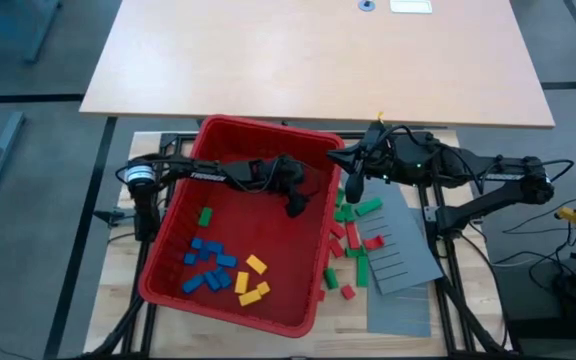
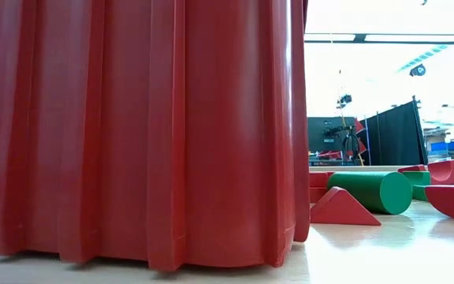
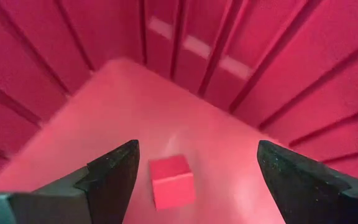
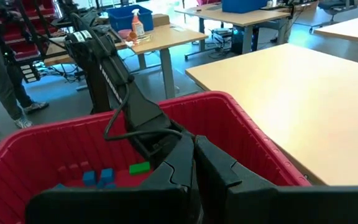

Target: Sort blocks

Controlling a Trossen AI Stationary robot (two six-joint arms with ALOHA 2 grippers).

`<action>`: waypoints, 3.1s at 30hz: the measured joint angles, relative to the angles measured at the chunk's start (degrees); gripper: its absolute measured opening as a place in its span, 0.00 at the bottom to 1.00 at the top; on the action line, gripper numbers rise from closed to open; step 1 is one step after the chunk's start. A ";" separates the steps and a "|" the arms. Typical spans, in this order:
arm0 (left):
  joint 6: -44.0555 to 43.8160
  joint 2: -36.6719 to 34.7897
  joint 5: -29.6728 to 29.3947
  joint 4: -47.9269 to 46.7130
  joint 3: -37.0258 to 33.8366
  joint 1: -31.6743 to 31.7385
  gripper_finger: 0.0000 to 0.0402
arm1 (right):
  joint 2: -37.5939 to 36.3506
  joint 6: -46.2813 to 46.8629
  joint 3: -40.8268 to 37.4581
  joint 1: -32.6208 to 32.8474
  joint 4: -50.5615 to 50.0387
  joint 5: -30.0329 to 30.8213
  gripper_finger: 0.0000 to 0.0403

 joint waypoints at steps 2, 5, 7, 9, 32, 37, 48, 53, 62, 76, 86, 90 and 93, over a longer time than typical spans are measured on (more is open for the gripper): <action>0.83 0.62 -0.70 -0.71 1.03 0.09 0.78 | 0.00 0.06 0.00 0.00 0.00 0.00 0.00; 0.80 3.01 -0.63 -3.93 1.95 0.26 0.78 | 0.00 0.08 0.00 0.02 -0.01 -0.02 0.00; 0.74 5.17 0.35 -5.61 3.00 0.28 0.78 | 0.00 0.08 0.00 0.00 0.03 0.00 0.00; 0.71 7.20 1.59 -7.34 4.35 0.19 0.78 | 0.00 0.12 0.00 0.02 0.02 -0.02 0.00; -1.56 12.48 -1.33 -11.24 9.60 -0.55 0.67 | -0.04 1.43 0.00 0.02 -0.26 -0.22 0.00; -2.99 12.48 -1.83 -11.60 9.61 -0.39 0.38 | -0.04 1.41 0.00 0.02 -0.32 -0.22 0.00; -4.08 11.69 -0.83 -13.02 9.52 -0.48 0.26 | -0.04 1.44 0.00 0.04 -0.44 -0.24 0.00; -4.07 8.58 -0.36 -18.22 9.17 -0.59 0.26 | -0.04 0.77 0.00 0.04 -0.44 -0.22 0.00; -2.39 -2.41 -0.55 -26.43 9.15 -0.84 0.26 | -0.20 0.45 0.00 0.04 0.46 -0.22 0.00; -1.82 -19.18 3.50 -26.58 9.46 -4.28 0.26 | -1.17 -2.89 -0.02 0.00 3.40 -0.01 0.00; -1.82 -18.74 4.97 -19.59 13.72 -11.56 0.26 | -3.22 -7.29 -0.02 -0.11 7.68 0.25 0.00; -0.22 -16.35 4.95 -19.39 18.30 -13.48 0.26 | -3.98 -7.24 0.00 -0.11 7.87 1.25 0.00; 1.27 -13.78 5.05 -19.51 22.23 -14.18 0.26 | -4.57 -7.04 -0.02 -0.11 7.85 1.56 0.00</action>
